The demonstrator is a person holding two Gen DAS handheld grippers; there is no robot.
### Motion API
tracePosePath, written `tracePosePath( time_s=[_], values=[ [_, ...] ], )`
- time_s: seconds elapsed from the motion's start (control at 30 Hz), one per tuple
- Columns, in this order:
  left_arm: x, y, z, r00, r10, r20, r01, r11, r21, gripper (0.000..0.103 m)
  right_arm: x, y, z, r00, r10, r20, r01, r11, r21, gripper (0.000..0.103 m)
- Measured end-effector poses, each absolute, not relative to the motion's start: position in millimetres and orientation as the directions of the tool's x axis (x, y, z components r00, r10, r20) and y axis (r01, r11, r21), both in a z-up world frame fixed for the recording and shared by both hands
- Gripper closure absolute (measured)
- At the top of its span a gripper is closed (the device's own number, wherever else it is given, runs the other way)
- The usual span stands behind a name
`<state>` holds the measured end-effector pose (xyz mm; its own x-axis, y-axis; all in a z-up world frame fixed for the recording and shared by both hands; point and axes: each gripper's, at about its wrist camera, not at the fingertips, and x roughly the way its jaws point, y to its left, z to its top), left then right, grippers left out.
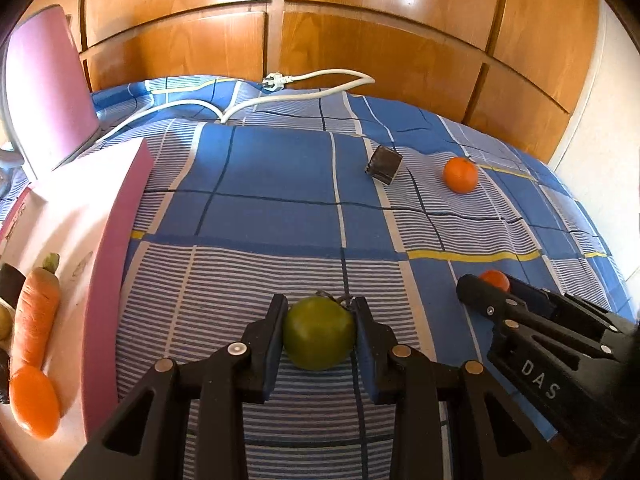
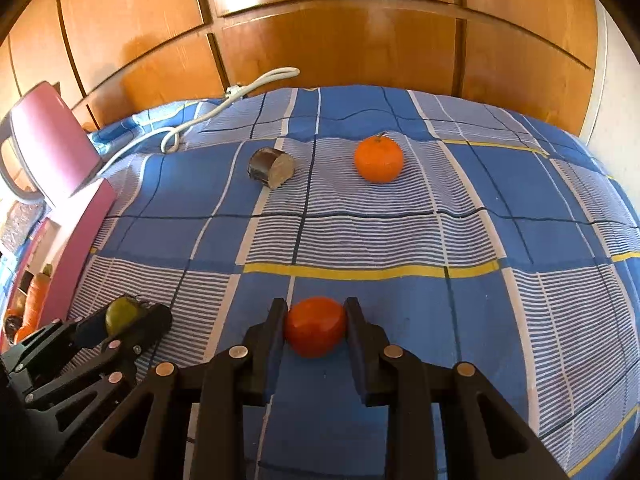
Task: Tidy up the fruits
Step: 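Lift and carry both tomatoes toward the tray with both tools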
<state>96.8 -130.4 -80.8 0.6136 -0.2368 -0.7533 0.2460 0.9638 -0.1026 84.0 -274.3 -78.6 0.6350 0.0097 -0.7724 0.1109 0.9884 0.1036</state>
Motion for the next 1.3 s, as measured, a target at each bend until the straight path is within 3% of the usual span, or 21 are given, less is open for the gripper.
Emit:
tracePosePath(
  time_s=[1.3],
  values=[
    [87.0, -128.3, -74.8, 0.605, -0.248, -0.756, 0.263, 0.959, -0.105, 0.071, 76.6, -274.6, -78.2, 0.644, -0.001, -0.765, 0.112, 0.989, 0.093, 0.074]
  ],
)
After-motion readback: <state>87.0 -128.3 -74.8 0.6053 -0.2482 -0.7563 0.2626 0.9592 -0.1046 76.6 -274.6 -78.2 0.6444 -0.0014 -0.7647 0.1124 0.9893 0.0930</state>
